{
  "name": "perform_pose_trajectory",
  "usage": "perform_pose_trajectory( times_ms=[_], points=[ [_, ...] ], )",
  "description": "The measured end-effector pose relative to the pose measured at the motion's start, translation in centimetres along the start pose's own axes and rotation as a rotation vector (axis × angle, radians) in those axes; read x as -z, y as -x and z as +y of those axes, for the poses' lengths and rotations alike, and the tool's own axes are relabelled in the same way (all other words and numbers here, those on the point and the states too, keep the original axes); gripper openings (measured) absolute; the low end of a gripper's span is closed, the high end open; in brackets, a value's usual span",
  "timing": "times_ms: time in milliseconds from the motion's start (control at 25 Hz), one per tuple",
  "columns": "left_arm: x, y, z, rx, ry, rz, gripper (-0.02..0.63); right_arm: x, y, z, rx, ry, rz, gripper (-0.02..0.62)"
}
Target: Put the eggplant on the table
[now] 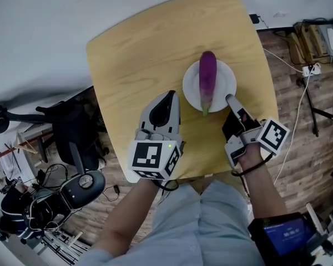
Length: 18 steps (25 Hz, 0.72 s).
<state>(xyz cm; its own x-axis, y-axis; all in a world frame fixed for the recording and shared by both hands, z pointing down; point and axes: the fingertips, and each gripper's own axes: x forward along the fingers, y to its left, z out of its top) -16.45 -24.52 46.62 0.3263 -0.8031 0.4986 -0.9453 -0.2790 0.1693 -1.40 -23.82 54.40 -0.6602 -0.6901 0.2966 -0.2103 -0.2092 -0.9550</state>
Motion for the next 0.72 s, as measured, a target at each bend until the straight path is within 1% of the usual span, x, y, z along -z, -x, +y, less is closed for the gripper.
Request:
perform_pose_trajectory(
  times_ms=[200,360,440,560,720],
  points=[
    [3.2,-5.0,-1.0,0.078,-0.066,0.136,0.006,-0.1,0.1,-0.6,0.013,-0.011,-0.002,0.012],
    [5.4,-6.9,-2.2,0.130,-0.085,0.225,0.006,-0.5,0.1,-0.9,0.020,-0.008,-0.007,0.012],
    [6.0,-7.3,-2.5,0.136,-0.097,0.246,0.006,-0.5,0.1,-1.1,0.022,-0.013,-0.010,0.012],
    [5.9,-7.7,-2.9,0.146,-0.122,0.252,0.006,-0.7,0.1,-1.2,0.025,-0.016,-0.012,0.012],
    [6.1,-7.8,-3.4,0.154,-0.152,0.264,0.006,-0.9,0.2,-1.4,0.055,0.020,-0.006,0.014]
  ],
)
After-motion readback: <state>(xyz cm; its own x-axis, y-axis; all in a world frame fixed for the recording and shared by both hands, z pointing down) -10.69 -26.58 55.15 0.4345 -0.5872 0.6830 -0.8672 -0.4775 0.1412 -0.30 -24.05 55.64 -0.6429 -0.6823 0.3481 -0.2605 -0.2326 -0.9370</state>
